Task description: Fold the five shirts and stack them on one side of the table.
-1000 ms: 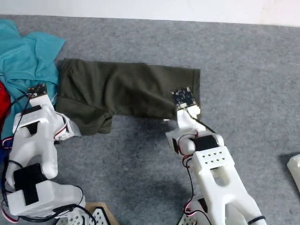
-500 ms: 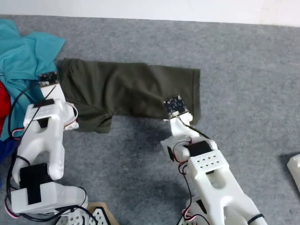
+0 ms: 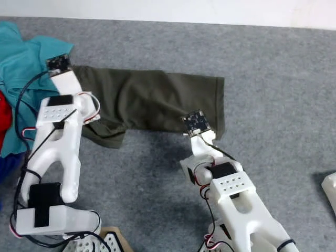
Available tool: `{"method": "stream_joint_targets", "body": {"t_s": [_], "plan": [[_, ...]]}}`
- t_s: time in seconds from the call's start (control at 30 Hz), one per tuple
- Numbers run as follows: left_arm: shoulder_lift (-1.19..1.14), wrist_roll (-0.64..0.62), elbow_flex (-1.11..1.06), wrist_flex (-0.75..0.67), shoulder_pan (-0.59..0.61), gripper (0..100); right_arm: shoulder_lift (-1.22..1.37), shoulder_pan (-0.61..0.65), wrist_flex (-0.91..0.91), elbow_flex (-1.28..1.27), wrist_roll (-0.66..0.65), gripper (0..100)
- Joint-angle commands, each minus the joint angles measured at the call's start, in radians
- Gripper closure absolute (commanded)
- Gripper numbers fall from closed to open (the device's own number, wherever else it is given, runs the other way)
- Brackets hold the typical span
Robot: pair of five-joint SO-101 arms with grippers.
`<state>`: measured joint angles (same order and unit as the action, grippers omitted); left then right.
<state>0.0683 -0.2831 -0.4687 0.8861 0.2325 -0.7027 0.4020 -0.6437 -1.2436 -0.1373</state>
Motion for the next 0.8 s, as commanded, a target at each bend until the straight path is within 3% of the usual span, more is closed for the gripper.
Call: {"method": "stream_joint_targets", "body": {"t_s": [0.0, 0.47, 0.77], "plan": [[0.039, -0.009, 0.094, -0.011, -0.016, 99, -0.021, 0.012, 0.016, 0.005, 0.003, 83.6], [0.007, -0.095, 0.193, -0.130, -0.022, 99, -0.021, 0.012, 0.016, 0.001, 0.003, 83.6], [-0.300, -0.094, 0.407, -0.130, -0.021, 99, -0.021, 0.012, 0.016, 0.001, 0.003, 83.6]]}}
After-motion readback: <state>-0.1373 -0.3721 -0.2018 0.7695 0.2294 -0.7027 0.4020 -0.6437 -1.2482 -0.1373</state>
